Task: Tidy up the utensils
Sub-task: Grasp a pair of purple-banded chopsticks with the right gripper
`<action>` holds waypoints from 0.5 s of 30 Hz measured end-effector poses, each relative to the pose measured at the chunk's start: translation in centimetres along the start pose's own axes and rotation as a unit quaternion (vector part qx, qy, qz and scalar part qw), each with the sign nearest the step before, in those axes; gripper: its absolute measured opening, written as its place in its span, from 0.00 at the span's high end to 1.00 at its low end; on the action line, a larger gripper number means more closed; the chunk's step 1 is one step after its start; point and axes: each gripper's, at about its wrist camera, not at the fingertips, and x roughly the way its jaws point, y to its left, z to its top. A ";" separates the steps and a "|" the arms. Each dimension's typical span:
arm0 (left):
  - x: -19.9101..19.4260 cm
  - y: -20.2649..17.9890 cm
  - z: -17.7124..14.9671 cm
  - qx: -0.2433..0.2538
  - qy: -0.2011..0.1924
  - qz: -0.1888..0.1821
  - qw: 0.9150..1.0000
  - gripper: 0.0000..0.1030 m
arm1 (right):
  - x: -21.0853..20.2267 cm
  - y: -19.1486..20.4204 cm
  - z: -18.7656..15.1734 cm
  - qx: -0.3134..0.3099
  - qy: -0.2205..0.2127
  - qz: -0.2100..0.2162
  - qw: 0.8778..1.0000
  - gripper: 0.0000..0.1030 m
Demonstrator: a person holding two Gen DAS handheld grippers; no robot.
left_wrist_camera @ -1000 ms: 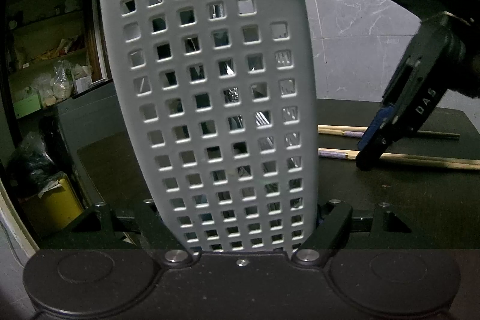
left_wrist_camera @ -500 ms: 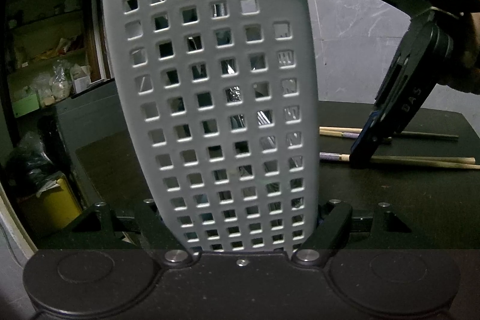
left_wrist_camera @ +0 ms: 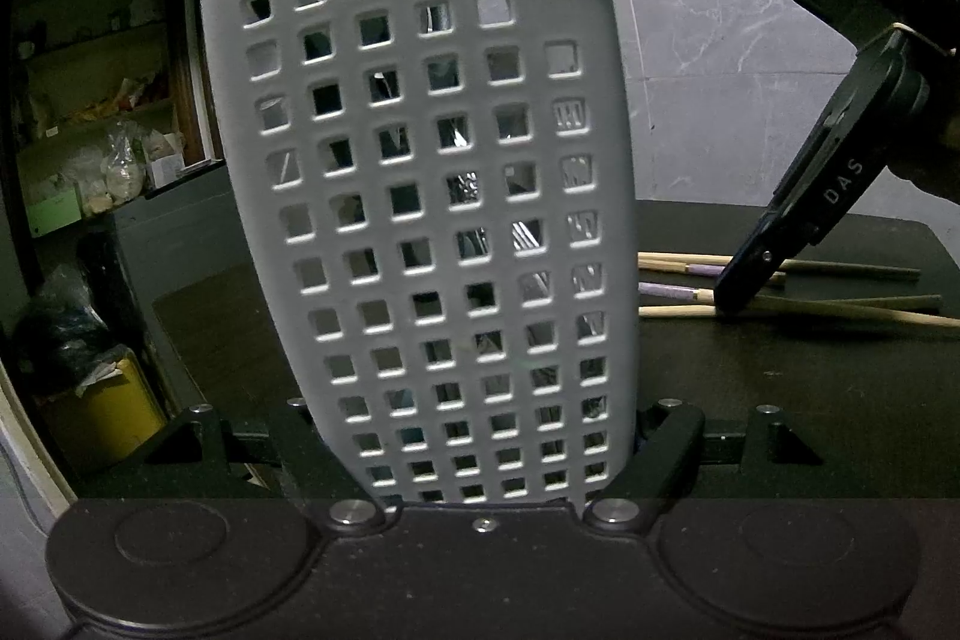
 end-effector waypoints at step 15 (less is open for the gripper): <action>-0.1 -0.2 0.1 0.000 0.000 -0.001 1.000 0.24 | -0.1 1.1 -0.3 -0.064 0.049 0.006 0.997 0.68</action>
